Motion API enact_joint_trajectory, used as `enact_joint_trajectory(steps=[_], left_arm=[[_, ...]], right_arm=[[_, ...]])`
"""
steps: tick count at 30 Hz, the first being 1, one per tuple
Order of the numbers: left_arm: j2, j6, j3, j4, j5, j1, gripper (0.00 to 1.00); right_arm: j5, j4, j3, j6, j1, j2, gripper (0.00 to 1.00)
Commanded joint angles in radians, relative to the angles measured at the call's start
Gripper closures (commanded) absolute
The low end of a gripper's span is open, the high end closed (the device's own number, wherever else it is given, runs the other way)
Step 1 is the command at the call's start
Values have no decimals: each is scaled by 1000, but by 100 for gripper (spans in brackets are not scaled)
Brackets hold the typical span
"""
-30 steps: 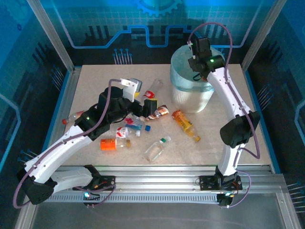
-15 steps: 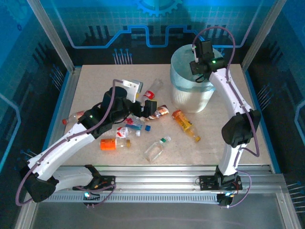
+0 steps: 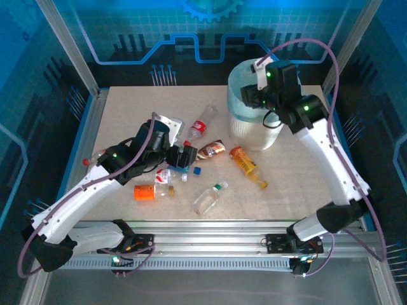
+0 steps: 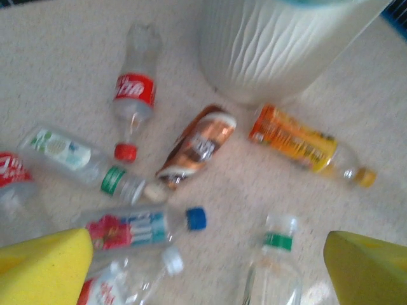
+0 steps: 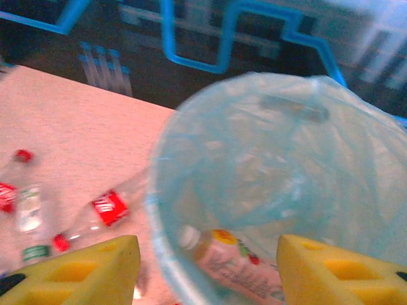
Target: Put the plastic bottles in the bin
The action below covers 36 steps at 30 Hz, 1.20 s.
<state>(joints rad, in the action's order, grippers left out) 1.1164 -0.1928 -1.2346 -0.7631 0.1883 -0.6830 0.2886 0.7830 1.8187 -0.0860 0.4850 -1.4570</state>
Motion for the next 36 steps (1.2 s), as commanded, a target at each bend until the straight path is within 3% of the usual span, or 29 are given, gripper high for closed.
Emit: enact_joint_trajectory(steps=[1, 6, 11, 14, 21, 28, 36], left_arm=[[-12, 24, -48, -276, 14, 7, 8], [-27, 165, -40, -423, 0, 6, 10], [-36, 358, -75, -401, -100, 4, 15], [-2, 299, -74, -317, -176, -25, 15], [153, 95, 57, -130, -155, -247, 8], [284, -26, 134, -16, -152, -306, 6], [452, -59, 114, 22, -145, -347, 4]], right_arm=[[-65, -46, -89, 8, 83, 68, 40], [-212, -138, -271, -8, 197, 157, 42], [-279, -175, -381, -48, 241, 196, 42], [-225, -141, -401, -78, 241, 225, 42], [-44, -1, -474, -136, 196, 323, 37], [-176, 48, -640, -241, 43, 452, 36], [-190, 44, -690, -249, 31, 497, 36]])
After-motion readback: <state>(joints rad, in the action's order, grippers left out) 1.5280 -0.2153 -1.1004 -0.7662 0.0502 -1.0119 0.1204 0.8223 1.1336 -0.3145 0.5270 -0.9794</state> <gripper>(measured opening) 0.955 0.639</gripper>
